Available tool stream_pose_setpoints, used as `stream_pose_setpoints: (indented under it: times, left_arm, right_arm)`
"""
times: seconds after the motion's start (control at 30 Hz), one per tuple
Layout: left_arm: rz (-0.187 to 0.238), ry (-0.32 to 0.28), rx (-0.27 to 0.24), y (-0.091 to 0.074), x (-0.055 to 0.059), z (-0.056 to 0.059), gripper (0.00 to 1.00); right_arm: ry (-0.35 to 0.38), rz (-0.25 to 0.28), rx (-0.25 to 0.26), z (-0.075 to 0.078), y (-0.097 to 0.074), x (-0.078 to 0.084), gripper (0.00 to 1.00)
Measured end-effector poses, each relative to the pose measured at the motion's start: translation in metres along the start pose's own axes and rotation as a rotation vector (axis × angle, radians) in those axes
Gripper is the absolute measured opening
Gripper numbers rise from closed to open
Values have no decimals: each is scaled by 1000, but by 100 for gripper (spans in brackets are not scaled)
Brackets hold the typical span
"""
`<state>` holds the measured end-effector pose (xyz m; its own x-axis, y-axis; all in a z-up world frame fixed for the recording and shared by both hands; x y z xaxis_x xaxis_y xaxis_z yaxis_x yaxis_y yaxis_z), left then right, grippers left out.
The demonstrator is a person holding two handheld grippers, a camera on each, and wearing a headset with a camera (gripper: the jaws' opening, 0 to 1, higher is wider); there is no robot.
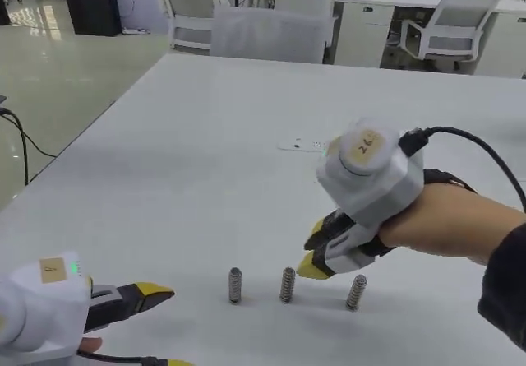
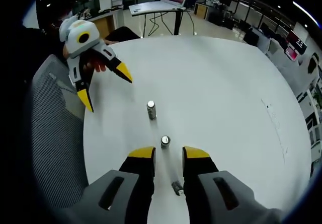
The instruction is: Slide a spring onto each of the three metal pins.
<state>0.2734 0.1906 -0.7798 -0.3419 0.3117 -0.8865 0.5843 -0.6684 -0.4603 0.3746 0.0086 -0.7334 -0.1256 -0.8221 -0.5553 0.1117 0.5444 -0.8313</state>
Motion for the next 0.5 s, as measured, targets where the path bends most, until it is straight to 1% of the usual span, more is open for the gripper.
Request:
stream_pose_setpoints:
  times: [0.23, 0.4, 0.5]
  left_arm:
    - [0, -1, -1, 0, 0, 0, 59]
    - [-1, 0, 1, 0, -1, 1, 59]
    - [-1, 0, 0, 0, -1, 1, 59]
  right_arm:
    - [42, 37, 43, 0, -18, 20, 19]
    - [77, 76, 74, 0, -30, 37, 20]
    - [91, 102, 83, -1, -36, 45, 22]
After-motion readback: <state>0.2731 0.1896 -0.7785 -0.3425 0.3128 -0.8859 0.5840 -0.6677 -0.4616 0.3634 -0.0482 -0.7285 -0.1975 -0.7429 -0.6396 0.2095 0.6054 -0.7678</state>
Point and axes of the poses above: the centre of the closed fingertips' face, and the gripper's own axes: y roughly forward along the fingers, z roughly to its right, x roughly out of its underside, the point moved 6 cm from there along -y, roughly backward along the fingers, and after that the axes turned 3 degrees about -x, right-handed, at the moved point
